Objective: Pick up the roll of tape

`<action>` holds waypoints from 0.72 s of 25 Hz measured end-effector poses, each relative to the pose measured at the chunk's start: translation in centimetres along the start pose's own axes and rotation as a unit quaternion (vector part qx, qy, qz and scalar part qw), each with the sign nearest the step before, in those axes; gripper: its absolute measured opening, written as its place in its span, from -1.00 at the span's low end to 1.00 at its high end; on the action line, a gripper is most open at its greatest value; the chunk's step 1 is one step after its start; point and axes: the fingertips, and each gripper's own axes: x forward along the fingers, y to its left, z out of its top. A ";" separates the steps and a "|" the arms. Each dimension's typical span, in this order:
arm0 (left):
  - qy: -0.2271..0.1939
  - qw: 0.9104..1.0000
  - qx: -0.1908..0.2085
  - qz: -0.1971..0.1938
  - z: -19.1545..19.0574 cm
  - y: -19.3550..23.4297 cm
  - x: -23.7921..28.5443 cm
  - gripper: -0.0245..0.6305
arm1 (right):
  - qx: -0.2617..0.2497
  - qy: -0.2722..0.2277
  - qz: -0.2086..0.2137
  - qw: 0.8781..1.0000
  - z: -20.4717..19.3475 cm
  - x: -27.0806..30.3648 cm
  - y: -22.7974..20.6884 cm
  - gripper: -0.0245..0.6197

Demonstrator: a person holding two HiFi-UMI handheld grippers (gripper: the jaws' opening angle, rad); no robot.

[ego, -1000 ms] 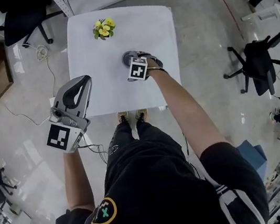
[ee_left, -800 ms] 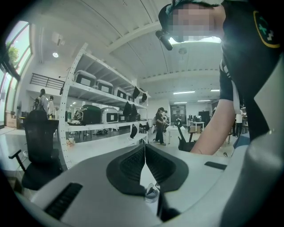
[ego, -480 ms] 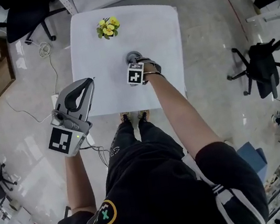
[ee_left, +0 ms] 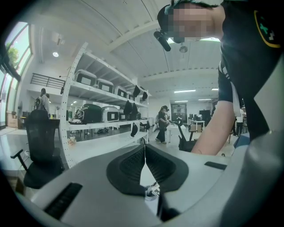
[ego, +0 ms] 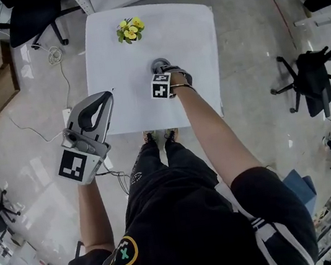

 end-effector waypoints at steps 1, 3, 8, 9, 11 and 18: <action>0.000 1.000 0.000 0.000 0.0 0.0 0.0 -0.86 | -0.005 0.000 0.001 1.000 0.0 -0.1 0.0 0.50; 0.002 1.000 0.000 0.000 0.0 0.0 0.0 -0.86 | -0.018 -0.001 0.003 1.000 0.1 -0.2 0.2 0.30; 0.002 1.000 0.000 0.001 0.1 -0.1 -0.1 -0.86 | -0.037 -0.005 -0.026 0.999 0.3 -0.7 -0.4 -0.58; 0.002 1.000 0.000 0.001 0.1 -0.2 -0.2 -0.86 | -0.041 -0.004 -0.033 0.999 0.3 -0.7 -0.4 -0.59; 0.003 1.000 0.001 0.001 0.2 -0.3 -0.3 -0.86 | -0.043 0.002 -0.035 0.998 0.2 -0.6 -0.5 -0.60; 0.000 1.000 0.002 0.001 0.1 -0.2 -0.6 -0.86 | 0.005 -0.033 -0.043 0.999 0.5 -1.5 -0.7 -0.65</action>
